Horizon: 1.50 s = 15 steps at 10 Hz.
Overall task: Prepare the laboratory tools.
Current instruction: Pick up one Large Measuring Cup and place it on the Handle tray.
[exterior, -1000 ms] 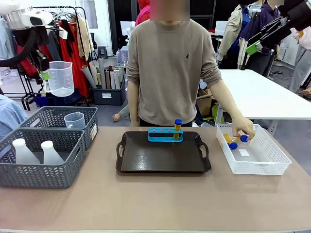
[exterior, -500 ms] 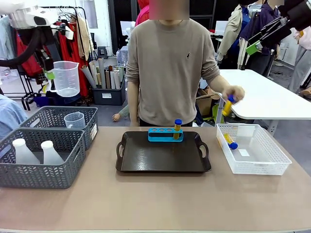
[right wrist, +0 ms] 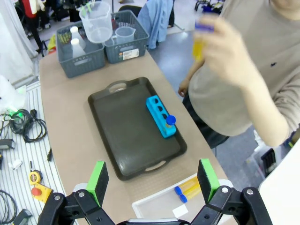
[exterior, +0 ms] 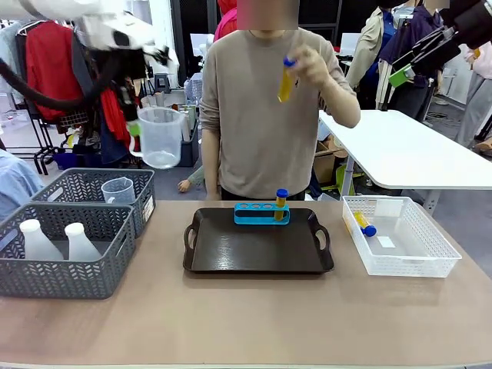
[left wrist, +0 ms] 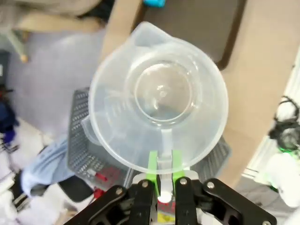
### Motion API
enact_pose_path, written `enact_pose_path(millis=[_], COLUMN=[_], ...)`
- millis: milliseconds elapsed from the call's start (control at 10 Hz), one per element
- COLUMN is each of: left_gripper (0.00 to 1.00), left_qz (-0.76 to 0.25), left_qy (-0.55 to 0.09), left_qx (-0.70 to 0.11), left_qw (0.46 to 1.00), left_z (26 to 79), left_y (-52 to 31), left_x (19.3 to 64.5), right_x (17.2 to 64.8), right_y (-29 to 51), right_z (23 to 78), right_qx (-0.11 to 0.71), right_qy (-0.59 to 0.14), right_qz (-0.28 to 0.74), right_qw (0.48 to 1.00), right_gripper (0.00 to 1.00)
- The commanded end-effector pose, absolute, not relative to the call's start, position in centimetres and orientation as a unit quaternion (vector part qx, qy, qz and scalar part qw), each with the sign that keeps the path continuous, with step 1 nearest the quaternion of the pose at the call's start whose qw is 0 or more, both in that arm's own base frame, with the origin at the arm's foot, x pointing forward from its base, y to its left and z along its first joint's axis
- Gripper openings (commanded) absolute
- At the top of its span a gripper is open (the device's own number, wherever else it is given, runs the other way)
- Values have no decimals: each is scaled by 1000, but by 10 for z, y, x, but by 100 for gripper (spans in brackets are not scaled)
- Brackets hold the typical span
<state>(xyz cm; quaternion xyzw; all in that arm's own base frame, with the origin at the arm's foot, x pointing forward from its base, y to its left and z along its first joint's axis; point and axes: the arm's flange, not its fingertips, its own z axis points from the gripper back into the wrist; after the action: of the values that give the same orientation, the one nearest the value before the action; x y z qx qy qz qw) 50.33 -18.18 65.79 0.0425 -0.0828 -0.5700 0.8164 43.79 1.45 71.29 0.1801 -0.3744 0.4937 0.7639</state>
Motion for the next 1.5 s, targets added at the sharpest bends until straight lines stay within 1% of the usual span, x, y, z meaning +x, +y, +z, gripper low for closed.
enact_pose_path(millis=[0,300,400,600,700,900,1000,1100,1200,1400], left_gripper=[0,0,0,0,0,0,0,0,0,0], left_qz=[-614,-663,-669,-653,-663,-663,-663,-670,-678,-716], left_qy=[-72,-76,-76,-83,-73,-73,-73,-90,-82,-70], left_qx=[58,35,28,-8,20,20,11,3,-12,-30], left_qw=[784,744,739,753,745,745,745,737,731,694], left_z=[619,573,559,545,542,542,534,548,540,509], left_y=[-207,-266,-281,-293,-291,-291,-299,-291,-307,-344], left_x=[520,540,551,566,548,548,559,544,547,562], right_x=[438,438,438,438,438,438,438,438,438,438], right_y=[15,15,15,15,15,15,15,15,15,15], right_z=[714,714,714,714,714,714,714,714,714,714], right_qx=[182,182,182,182,182,182,182,182,182,182], right_qy=[-377,-377,-377,-377,-377,-377,-377,-377,-377,-377], right_qz=[495,495,495,495,495,495,495,495,495,495], right_qw=[761,761,761,761,761,761,761,761,761,761], right_gripper=[100,100,100,100,100,100,100,100,100,100])
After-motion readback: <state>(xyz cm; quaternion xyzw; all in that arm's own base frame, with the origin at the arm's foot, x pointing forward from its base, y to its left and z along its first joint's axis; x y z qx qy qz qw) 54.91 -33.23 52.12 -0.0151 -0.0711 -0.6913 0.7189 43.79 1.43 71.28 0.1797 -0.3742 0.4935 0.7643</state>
